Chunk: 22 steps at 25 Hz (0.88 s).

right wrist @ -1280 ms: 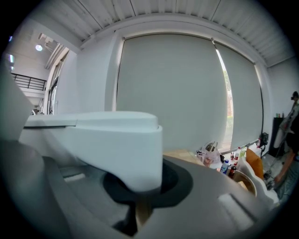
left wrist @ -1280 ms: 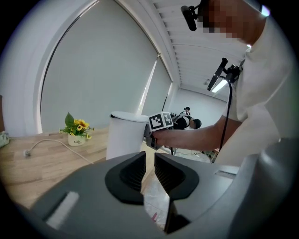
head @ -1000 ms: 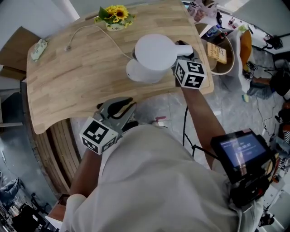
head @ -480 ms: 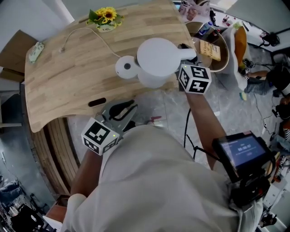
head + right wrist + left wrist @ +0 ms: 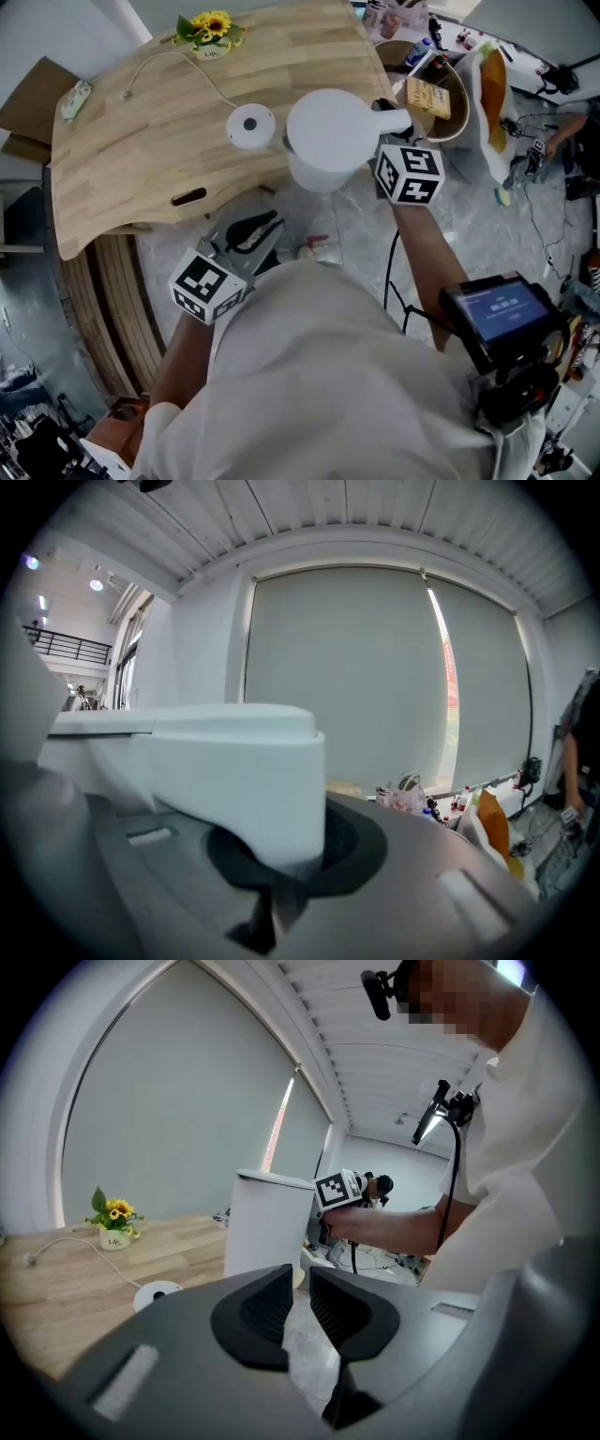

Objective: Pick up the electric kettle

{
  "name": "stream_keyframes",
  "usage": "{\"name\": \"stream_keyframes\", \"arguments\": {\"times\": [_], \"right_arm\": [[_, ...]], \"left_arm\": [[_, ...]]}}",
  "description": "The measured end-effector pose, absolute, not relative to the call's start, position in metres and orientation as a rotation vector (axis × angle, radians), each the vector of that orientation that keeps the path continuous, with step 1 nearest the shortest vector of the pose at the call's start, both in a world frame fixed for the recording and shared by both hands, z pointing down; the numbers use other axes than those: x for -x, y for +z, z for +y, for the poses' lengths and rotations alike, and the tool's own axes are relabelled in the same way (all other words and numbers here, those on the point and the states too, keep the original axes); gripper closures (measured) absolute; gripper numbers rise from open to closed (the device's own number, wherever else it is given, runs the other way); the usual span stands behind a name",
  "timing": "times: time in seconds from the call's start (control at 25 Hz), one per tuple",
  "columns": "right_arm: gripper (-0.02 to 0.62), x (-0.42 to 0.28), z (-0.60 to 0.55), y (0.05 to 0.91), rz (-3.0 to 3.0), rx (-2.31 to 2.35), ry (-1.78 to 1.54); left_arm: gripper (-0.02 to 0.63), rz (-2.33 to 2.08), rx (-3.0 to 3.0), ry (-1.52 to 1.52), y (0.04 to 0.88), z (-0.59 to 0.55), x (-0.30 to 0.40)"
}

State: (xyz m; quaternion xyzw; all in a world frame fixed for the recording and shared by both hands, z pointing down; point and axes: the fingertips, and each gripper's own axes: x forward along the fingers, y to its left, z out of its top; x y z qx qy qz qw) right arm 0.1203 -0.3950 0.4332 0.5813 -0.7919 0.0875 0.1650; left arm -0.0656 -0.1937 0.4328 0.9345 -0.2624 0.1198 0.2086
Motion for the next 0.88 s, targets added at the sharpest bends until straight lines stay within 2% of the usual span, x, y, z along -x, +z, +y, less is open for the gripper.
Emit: {"name": "stream_keyframes", "arguments": {"times": [0.88], "right_arm": [[0.565, -0.098, -0.363, 0.434, -2.274, -1.525, 0.269]], "left_arm": [[0.540, -0.763, -2.521, 0.295, 0.436, -0.166, 0.070]]}}
